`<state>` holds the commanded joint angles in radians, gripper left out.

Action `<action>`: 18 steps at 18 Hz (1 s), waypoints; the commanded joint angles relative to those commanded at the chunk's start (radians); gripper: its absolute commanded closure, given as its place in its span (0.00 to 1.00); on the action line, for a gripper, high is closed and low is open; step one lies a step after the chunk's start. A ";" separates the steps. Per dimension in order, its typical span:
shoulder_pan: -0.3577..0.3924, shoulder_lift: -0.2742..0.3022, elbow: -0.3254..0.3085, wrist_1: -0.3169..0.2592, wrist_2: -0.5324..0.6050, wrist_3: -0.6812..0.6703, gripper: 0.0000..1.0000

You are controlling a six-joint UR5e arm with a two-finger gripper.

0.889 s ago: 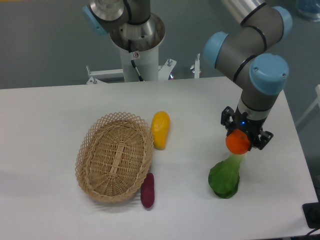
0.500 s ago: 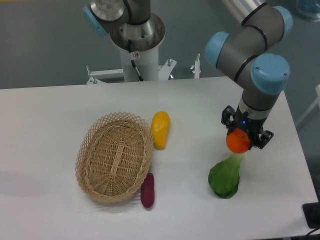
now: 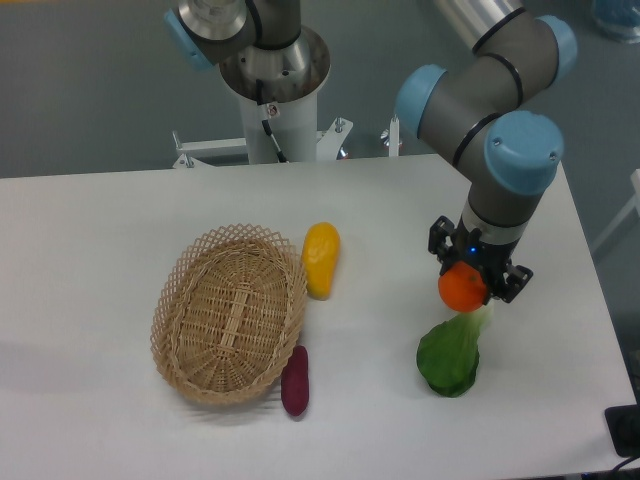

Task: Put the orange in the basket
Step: 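Carry the orange over the wicker basket and lower it inside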

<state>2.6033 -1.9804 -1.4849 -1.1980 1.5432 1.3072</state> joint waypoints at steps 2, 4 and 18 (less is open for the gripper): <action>-0.040 0.002 -0.003 0.000 0.002 -0.052 0.59; -0.078 0.002 -0.009 0.000 0.002 -0.100 0.59; -0.363 0.046 -0.141 0.049 0.008 -0.263 0.59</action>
<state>2.2398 -1.9344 -1.6259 -1.1491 1.5509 1.0447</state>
